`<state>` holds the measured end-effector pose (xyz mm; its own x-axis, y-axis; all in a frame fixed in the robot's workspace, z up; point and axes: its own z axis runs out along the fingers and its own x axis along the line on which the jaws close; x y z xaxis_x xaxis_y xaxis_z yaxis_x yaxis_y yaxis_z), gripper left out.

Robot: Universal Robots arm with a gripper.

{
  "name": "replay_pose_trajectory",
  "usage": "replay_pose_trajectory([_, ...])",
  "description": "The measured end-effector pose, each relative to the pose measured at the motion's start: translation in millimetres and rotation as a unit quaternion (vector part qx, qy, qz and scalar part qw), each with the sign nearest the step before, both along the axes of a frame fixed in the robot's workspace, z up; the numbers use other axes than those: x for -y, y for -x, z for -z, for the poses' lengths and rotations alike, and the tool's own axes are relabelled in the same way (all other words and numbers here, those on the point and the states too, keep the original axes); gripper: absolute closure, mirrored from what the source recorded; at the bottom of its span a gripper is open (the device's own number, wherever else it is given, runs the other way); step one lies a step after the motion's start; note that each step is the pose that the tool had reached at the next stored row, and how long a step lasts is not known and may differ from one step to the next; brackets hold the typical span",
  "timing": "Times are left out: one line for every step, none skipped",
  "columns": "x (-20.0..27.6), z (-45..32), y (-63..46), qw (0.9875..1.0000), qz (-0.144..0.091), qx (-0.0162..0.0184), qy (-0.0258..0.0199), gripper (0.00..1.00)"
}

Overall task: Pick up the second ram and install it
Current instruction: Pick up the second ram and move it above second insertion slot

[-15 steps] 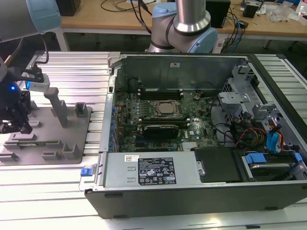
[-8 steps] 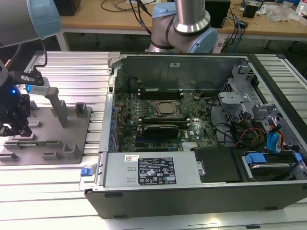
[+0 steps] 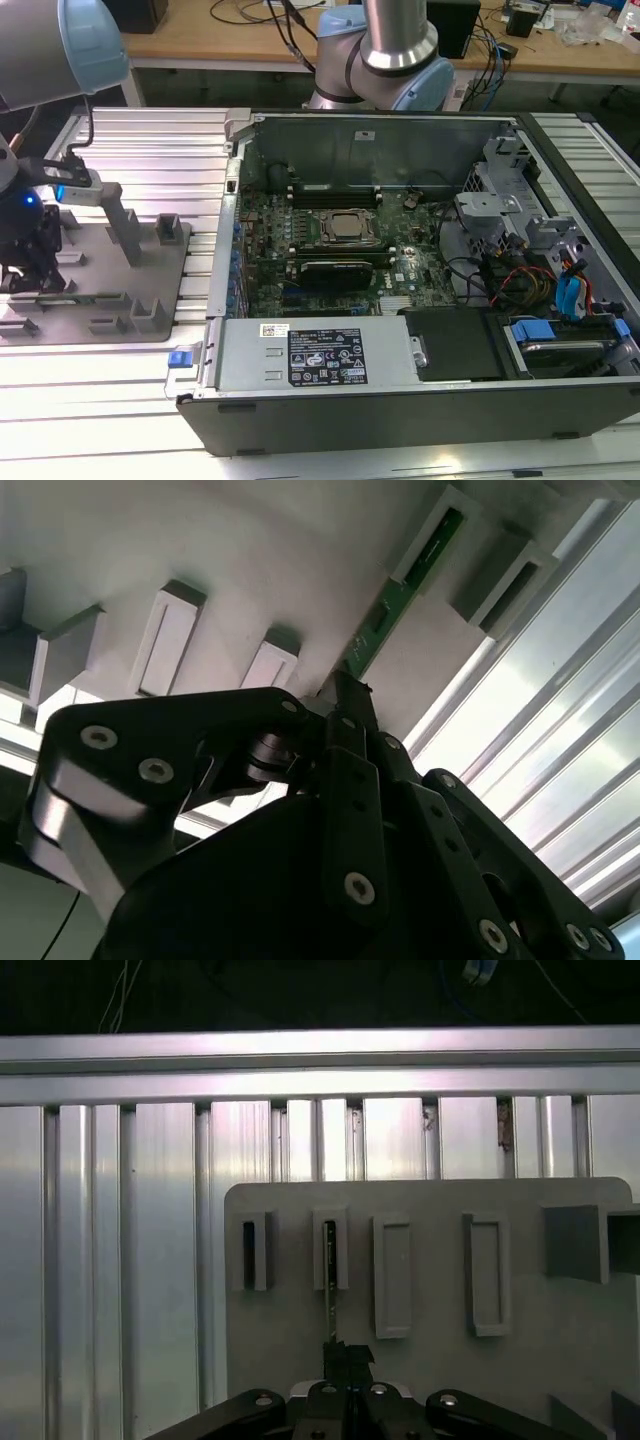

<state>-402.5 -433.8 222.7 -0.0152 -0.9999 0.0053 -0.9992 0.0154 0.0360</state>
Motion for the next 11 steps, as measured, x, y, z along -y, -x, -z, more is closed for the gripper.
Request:
replay_pose_trajectory([0.3, 0.7, 0.2, 1.0, -0.002, -0.0009, 0.0007, 0.92])
replay_pose_trajectory([0.4, 0.7, 0.2, 1.0, -0.002, -0.001, 0.0009, 0.92])
replay_pose_trajectory([0.5, 0.7, 0.2, 1.0, -0.002, -0.001, 0.001, 0.92])
replay_pose_trajectory([0.5, 0.8, 0.1, 1.0, -0.002, -0.001, 0.001, 0.92])
replay_pose_trajectory([0.5, 0.8, 0.1, 1.0, -0.002, -0.0009, 0.0009, 0.92])
replay_pose_trajectory([0.5, 0.9, 0.1, 1.0, -0.002, -0.0009, 0.0009, 0.92])
replay_pose_trajectory([0.5, 0.9, 0.1, 1.0, -0.002, -0.0009, 0.001, 0.92])
replay_pose_trajectory([0.5, 0.9, 0.1, 1.0, -0.002, -0.0009, 0.001, 0.92])
replay_pose_trajectory([0.5, 0.9, 0.1, 1.0, -0.002, -0.0009, 0.001, 0.86])
replay_pose_trajectory([0.5, 0.9, 0.1, 1.0, -0.002, -0.0009, 0.001, 0.78])
replay_pose_trajectory([0.5, 1.2, 0.0, 1.0, -0.002, -0.0008, 0.0017, 0.78])
